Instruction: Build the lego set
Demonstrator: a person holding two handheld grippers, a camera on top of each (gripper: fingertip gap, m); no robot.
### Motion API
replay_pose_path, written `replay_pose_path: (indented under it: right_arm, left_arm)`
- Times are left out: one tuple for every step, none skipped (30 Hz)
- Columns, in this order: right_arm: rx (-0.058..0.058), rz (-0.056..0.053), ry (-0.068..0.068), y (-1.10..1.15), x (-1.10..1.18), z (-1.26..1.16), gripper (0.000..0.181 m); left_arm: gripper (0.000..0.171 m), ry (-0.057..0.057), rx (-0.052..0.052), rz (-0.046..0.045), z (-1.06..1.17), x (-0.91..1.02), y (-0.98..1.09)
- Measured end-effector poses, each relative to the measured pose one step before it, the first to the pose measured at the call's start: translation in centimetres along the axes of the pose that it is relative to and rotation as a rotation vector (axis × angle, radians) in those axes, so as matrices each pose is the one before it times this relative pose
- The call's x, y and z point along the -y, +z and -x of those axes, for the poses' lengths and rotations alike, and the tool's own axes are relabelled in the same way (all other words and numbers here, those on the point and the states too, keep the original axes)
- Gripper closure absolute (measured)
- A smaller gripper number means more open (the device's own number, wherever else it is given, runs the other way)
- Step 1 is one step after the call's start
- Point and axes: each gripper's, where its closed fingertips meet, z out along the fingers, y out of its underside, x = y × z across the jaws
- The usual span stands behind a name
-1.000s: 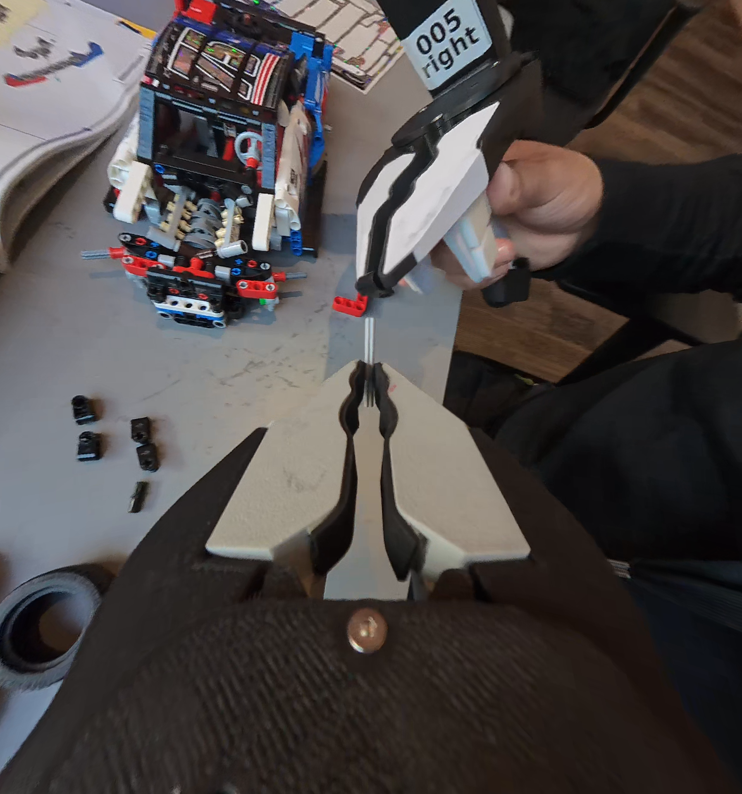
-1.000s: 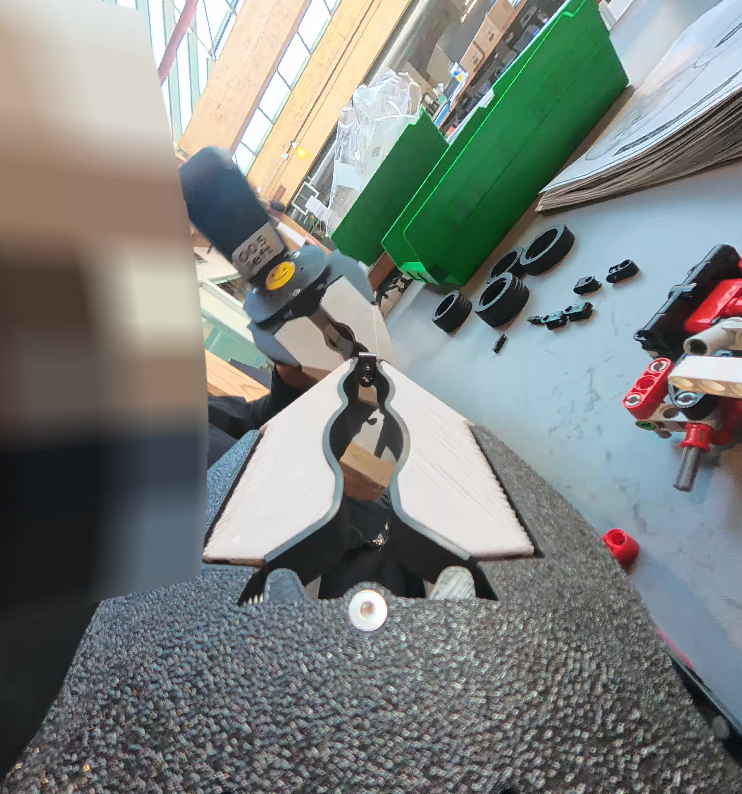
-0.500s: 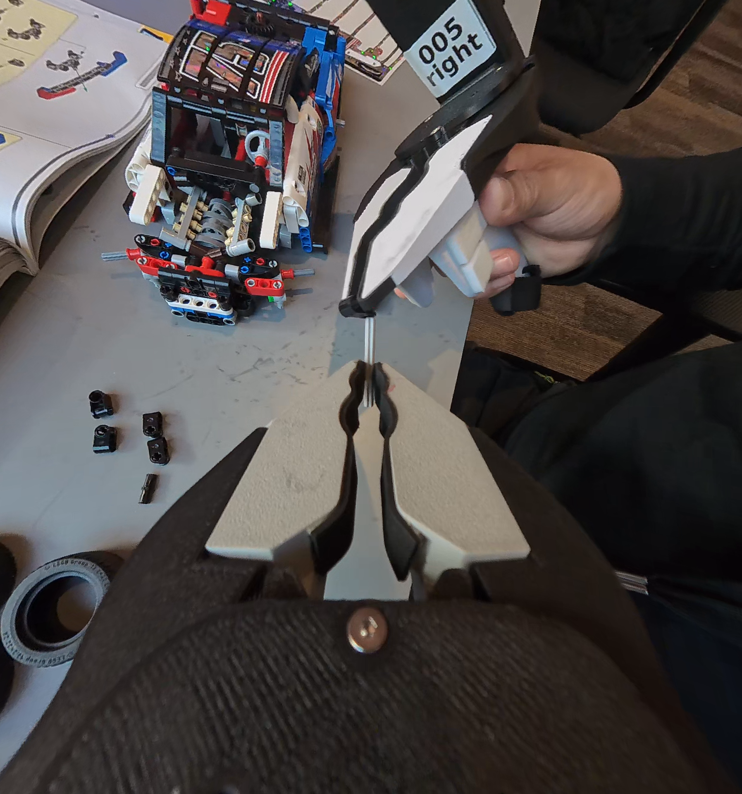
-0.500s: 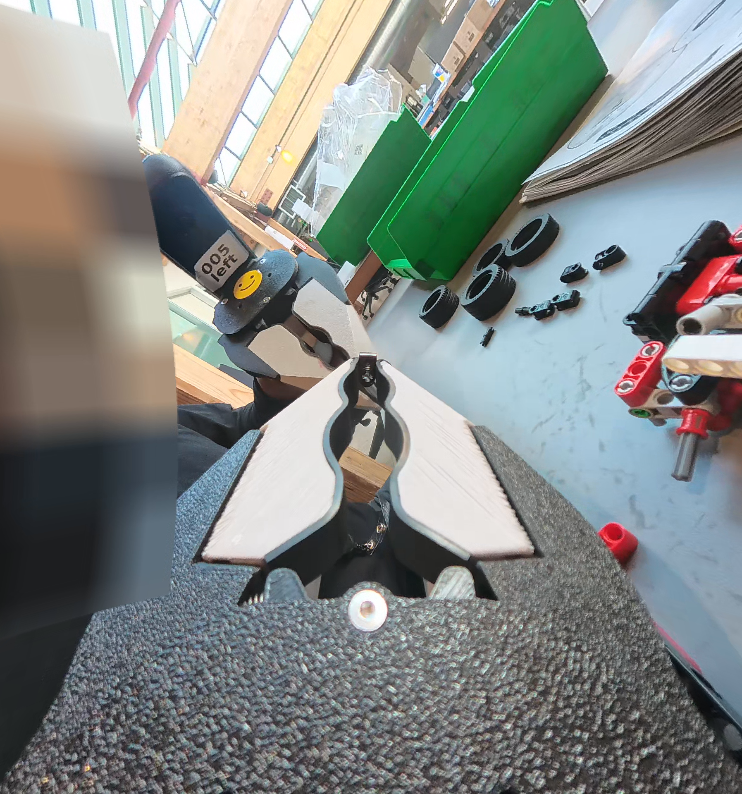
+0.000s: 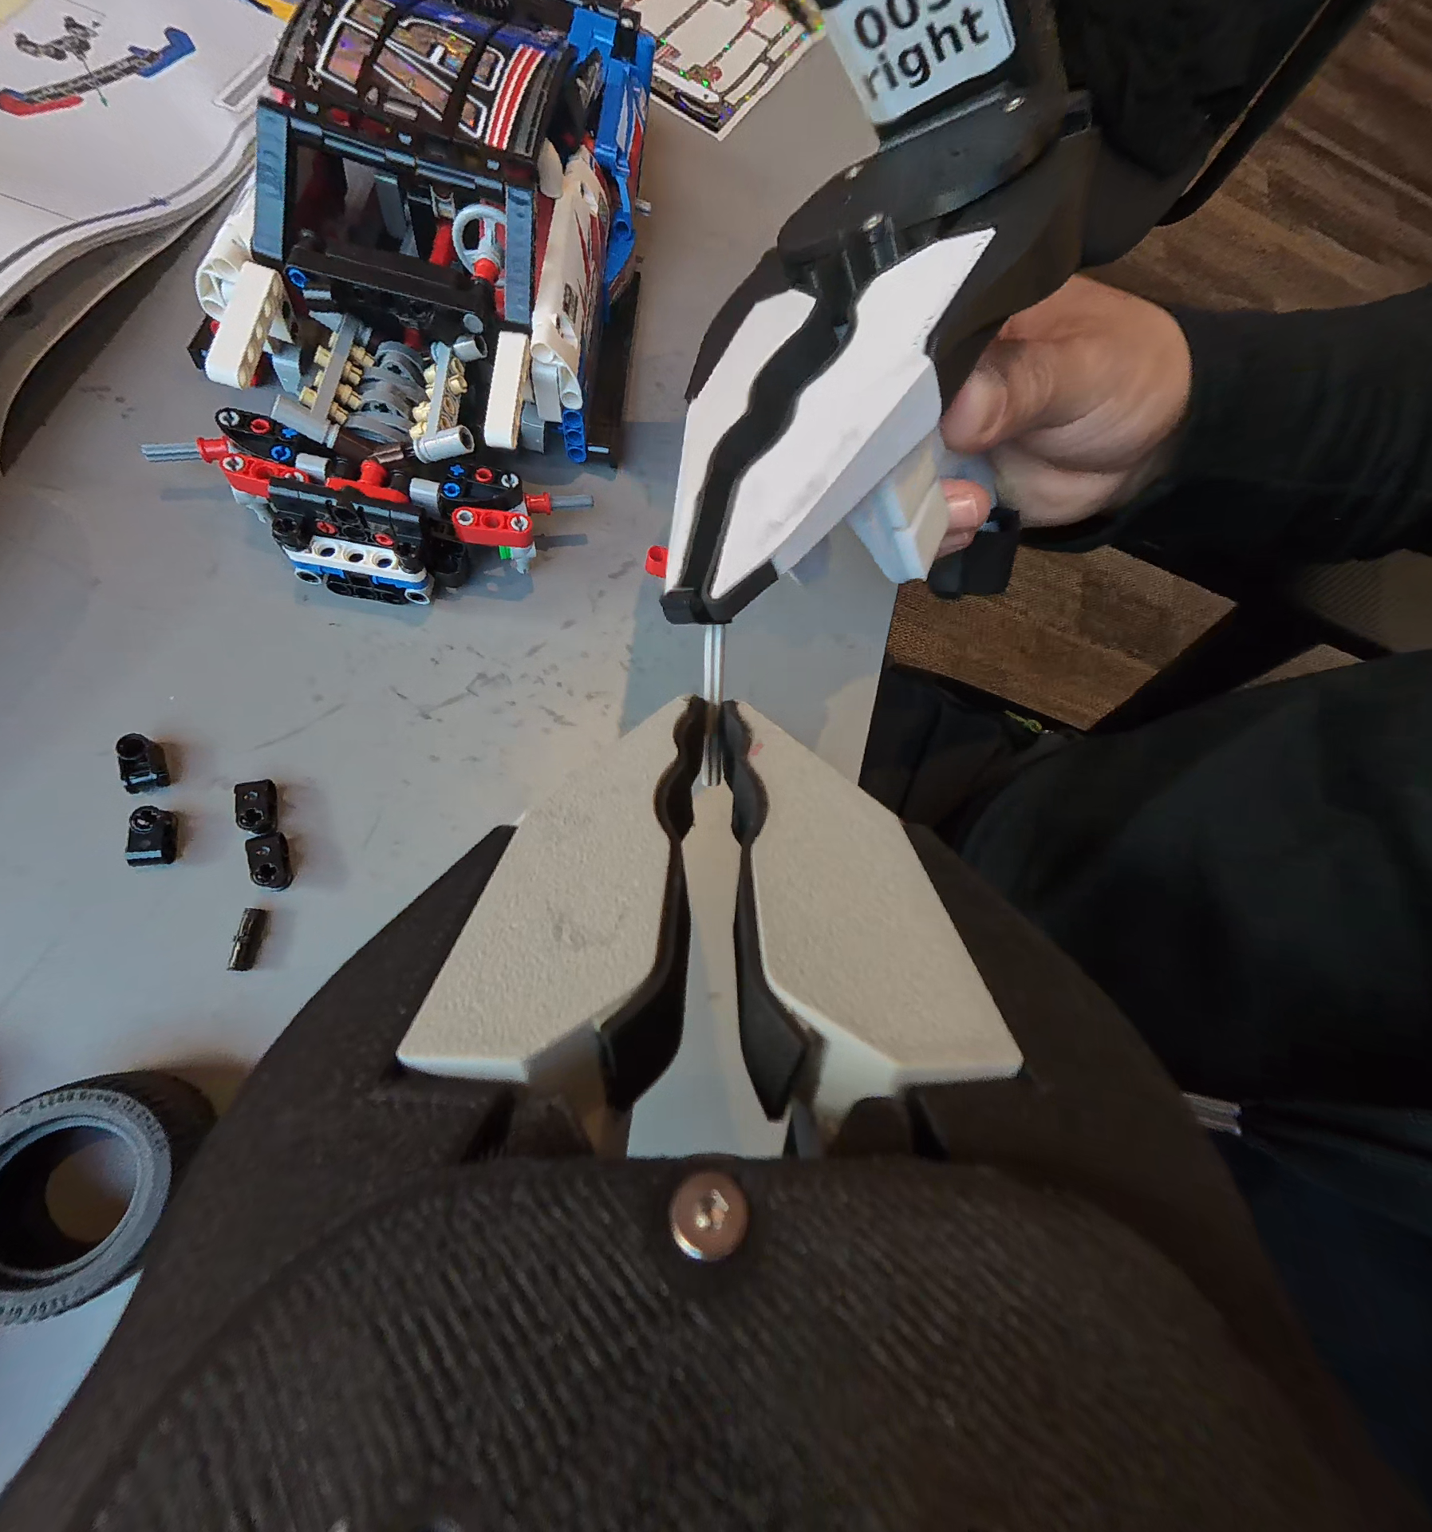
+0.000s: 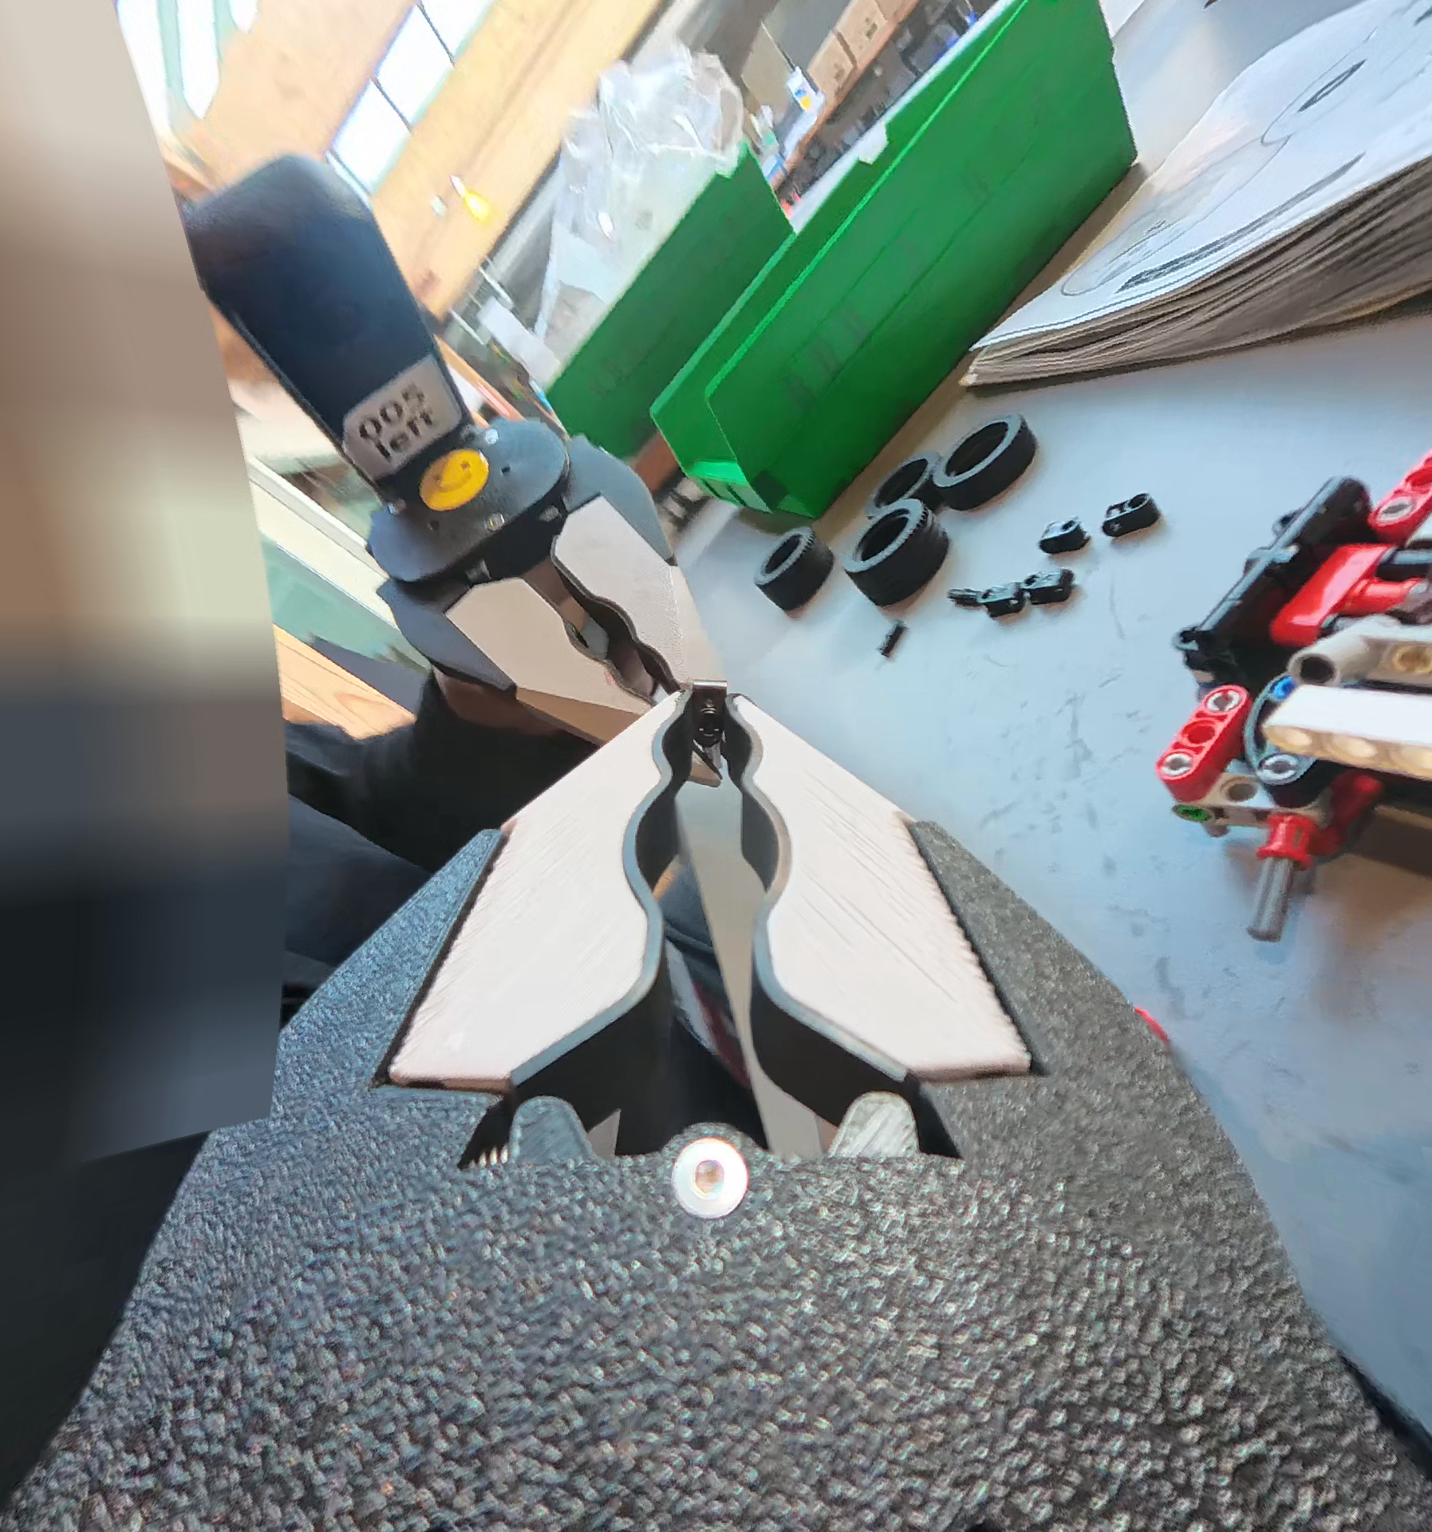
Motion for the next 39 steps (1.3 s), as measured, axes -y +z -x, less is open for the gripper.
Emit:
replay_pose_path:
  right_arm:
    - [-0.0175,0.0143,-0.0302,0.099,-0.241,-0.092,0.175]
    - [-0.0139,0.0169,-0.0254,0.131,-0.354,-0.078,0.175]
    - [-0.0091,0.0088,-0.0139,0.141,-0.321,-0.044,0.175]
    - [-0.0054,0.0004,0.0000,0.125,-0.278,-0.091,0.175]
    - [0.0025,-0.0028,0.0116,0.084,-0.257,-0.067,0.174]
    - [0.0038,-0.0084,0.0084,0.033,-0.182,-0.041,0.174]
    - [0.0018,-0.0083,0.0035,0.030,-0.164,-0.007,0.174]
    - [0.0003,-0.0105,-0.0006,0.021,-0.038,0.046,0.174]
    - [-0.0020,-0.0122,-0.0028,0.011,0.094,0.071,0.174]
    - [-0.0044,-0.0081,-0.0026,0.040,0.108,0.060,0.174]
    - [-0.0042,-0.0019,-0.0104,0.033,0.107,0.053,0.174]
    - [-0.0045,0.0008,-0.0179,0.020,0.086,0.057,0.174]
    - [-0.0002,0.0003,-0.0151,0.046,0.055,0.080,0.174]
    - [-0.0005,0.0085,-0.0088,0.080,-0.078,0.014,0.174]
    - [0.0011,0.0158,-0.0046,0.065,-0.147,-0.030,0.174]
    - [-0.0041,0.0286,-0.0100,0.073,-0.256,-0.109,0.174]
    - [-0.0116,0.0381,-0.0255,-0.011,-0.202,-0.123,0.175]
    - [-0.0008,0.0378,-0.0321,-0.143,0.086,0.138,0.174]
    - [0.0097,0.0313,-0.0453,-0.225,0.276,0.402,0.174]
    - [-0.0015,0.0303,-0.0614,-0.191,0.251,0.402,0.174]
    - [-0.0251,0.0431,-0.0763,-0.149,-0.024,0.123,0.174]
    - [-0.0388,0.0541,-0.0745,-0.054,-0.235,-0.066,0.170]
    - [-0.0315,0.0490,-0.0595,0.059,-0.256,0.043,0.161]
    - [-0.0079,0.0382,-0.0413,0.161,-0.201,0.357,0.157]
    - [-0.0103,0.0221,-0.0286,0.202,-0.073,0.289,0.157]
    - [-0.0173,0.0037,-0.0254,0.199,0.056,0.142,0.161]
    - [-0.0094,-0.0044,-0.0237,0.167,0.075,0.226,0.165]
    - [-0.0055,0.0041,-0.0160,0.167,-0.091,0.190,0.166]
    - [-0.0061,0.0166,-0.0093,0.183,-0.294,0.084,0.166]
    - [-0.0099,0.0119,-0.0099,0.133,-0.219,0.001,0.166]
    - [-0.0114,-0.0027,-0.0109,0.055,-0.008,-0.047,0.166]
    - [-0.0054,-0.0041,-0.0058,0.032,0.049,-0.002,0.166]
    - [0.0013,0.0001,0.0010,0.033,0.041,0.024,0.166]
    - [0.0029,0.0024,0.0025,0.047,0.009,-0.003,0.167]
    - [0.0047,0.0106,-0.0010,0.085,-0.119,0.004,0.169]
    - [-0.0024,0.0177,-0.0075,0.120,-0.219,-0.062,0.170]
    - [-0.0098,0.0098,-0.0130,0.108,-0.093,-0.124,0.171]
    - [0.0000,0.0014,-0.0141,0.098,0.037,0.086,0.171]
    - [0.0057,0.0029,-0.0097,0.092,0.047,0.150,0.173]
  left_arm:
    - [0.170,0.0065,-0.0038,-0.00762,0.030,-0.221,0.107]
    - [0.170,-0.0052,-0.0122,-0.00910,-0.028,-0.243,0.087]
    - [0.171,-0.0148,-0.0164,-0.00651,-0.056,-0.298,0.079]
    - [0.170,-0.0133,-0.0110,-0.00859,-0.003,-0.271,0.065]
    - [0.170,-0.0037,-0.0061,-0.00760,-0.006,-0.263,0.063]
    - [0.170,0.0023,0.0008,-0.01037,-0.029,-0.158,0.039]
    - [0.170,-0.0011,0.0029,-0.00464,-0.042,-0.134,0.044]
    - [0.170,-0.0006,0.0027,-0.00613,-0.042,-0.055,0.046]
    - [0.170,-0.0019,0.0027,-0.01251,0.001,0.088,-0.008]
    - [0.171,-0.0008,0.0057,-0.00898,0.057,0.096,-0.046]
    - [0.171,0.0042,0.0061,-0.00714,0.025,0.107,-0.042]
    - [0.171,0.0102,0.0101,-0.00658,0.041,0.089,-0.041]
    - [0.170,0.0130,0.0099,-0.00464,0.001,0.053,-0.009]
    - [0.171,0.0150,0.0124,0.00470,0.045,-0.094,0.028]
    - [0.171,0.0189,0.0121,0.00629,0.027,-0.172,0.069]
    - [0.170,0.0215,0.0104,0.01071,0.022,-0.295,0.079]
    - [0.170,0.0290,0.0131,0.00211,0.092,-0.193,-0.006]
    - [0.170,0.0408,0.0088,-0.02472,-0.005,0.159,-0.118]
    - [0.170,0.0529,-0.0013,-0.03907,-0.177,0.421,-0.254]
    - [0.170,0.0510,0.0135,-0.02283,0.105,0.280,-0.278]
    - [0.170,0.0281,0.0073,0.00110,0.154,0.029,-0.260]
    - [0.170,0.0315,-0.0098,-0.00358,-0.083,0.011,-0.235]
    - [0.170,0.0403,0.0090,0.00195,0.120,-0.210,-0.195]
    - [0.170,0.0368,0.0192,0.01727,0.254,-0.487,-0.115]
    - [0.170,0.0312,-0.0056,0.00278,-0.160,-0.299,-0.078]
    - [0.170,0.0277,-0.0094,-0.01755,-0.322,0.024,-0.124]
    - [0.170,0.0263,0.0044,-0.01347,-0.151,0.021,-0.090]
    - [0.170,0.0196,0.0116,0.00929,0.022,-0.243,-0.005]
    - [0.170,0.0100,0.0084,0.01517,0.048,-0.290,0.043]
    - [0.170,0.0044,-0.0004,-0.00216,-0.050,-0.036,0.030]
    - [0.171,0.0010,-0.0042,-0.00388,-0.077,0.013,0.005]
    - [0.170,0.0035,0.0021,0.00386,0.018,-0.082,0.010]
    - [0.170,0.0093,0.0012,-0.00064,-0.023,-0.025,-0.001]
    - [0.170,0.0125,0.0018,-0.00416,-0.035,0.033,-0.023]
    - [0.170,0.0152,0.0093,-0.00422,0.038,0.040,-0.025]
    - [0.170,0.0153,0.0050,-0.00710,-0.028,0.083,-0.030]
    - [0.170,0.0103,-0.0039,-0.00260,-0.135,0.048,0.013]
    - [0.170,0.0090,0.0015,0.00618,-0.053,-0.097,0.066]
    - [0.170,0.0111,-0.0030,0.00967,-0.112,-0.153,0.104]
